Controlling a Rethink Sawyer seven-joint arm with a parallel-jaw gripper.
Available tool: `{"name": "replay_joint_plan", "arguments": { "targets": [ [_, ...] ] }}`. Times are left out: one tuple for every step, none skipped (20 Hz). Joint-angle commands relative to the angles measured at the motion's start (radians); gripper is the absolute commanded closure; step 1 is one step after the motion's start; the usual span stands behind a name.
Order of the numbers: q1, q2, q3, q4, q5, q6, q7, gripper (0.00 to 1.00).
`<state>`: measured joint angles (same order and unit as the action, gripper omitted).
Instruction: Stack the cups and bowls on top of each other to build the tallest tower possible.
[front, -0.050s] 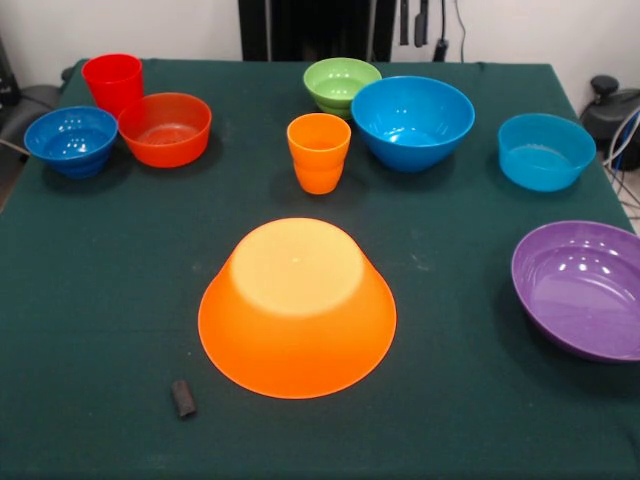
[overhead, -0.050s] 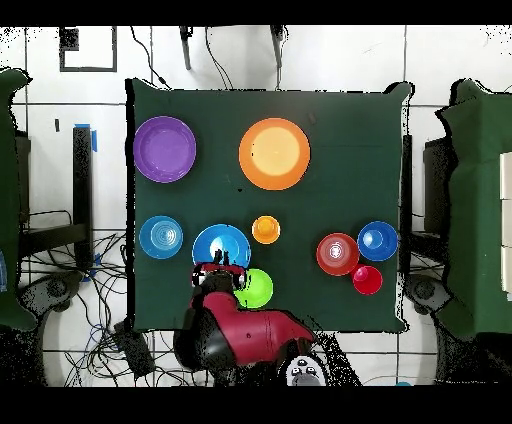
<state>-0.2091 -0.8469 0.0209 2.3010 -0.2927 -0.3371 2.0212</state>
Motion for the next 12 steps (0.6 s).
{"name": "replay_joint_plan", "arguments": {
  "targets": [
    [-0.007,0.143,-0.038,0.063,-0.090,-0.102,0.134,1.00],
    [-0.003,0.155,-0.054,0.061,-0.092,-0.111,0.129,1.00],
    [0.001,0.186,-0.063,0.053,-0.093,-0.135,0.131,1.00],
    [0.003,0.193,-0.067,0.050,-0.095,-0.143,0.130,1.00],
    [-0.001,0.176,-0.059,0.053,-0.095,-0.125,0.130,1.00],
    [-0.006,0.164,-0.048,0.058,-0.095,-0.111,0.135,1.00],
    [-0.005,0.154,-0.042,0.061,-0.091,-0.099,0.137,1.00],
    [-0.003,0.136,-0.035,0.065,-0.085,-0.081,0.138,1.00],
    [-0.009,0.119,-0.026,0.071,-0.083,-0.062,0.140,1.00],
    [-0.008,0.104,-0.024,0.073,-0.078,-0.041,0.136,1.00],
    [-0.016,0.094,-0.017,0.076,-0.081,-0.024,0.132,1.00],
    [-0.031,0.087,-0.003,0.081,-0.088,-0.017,0.135,1.00]
  ]
}}
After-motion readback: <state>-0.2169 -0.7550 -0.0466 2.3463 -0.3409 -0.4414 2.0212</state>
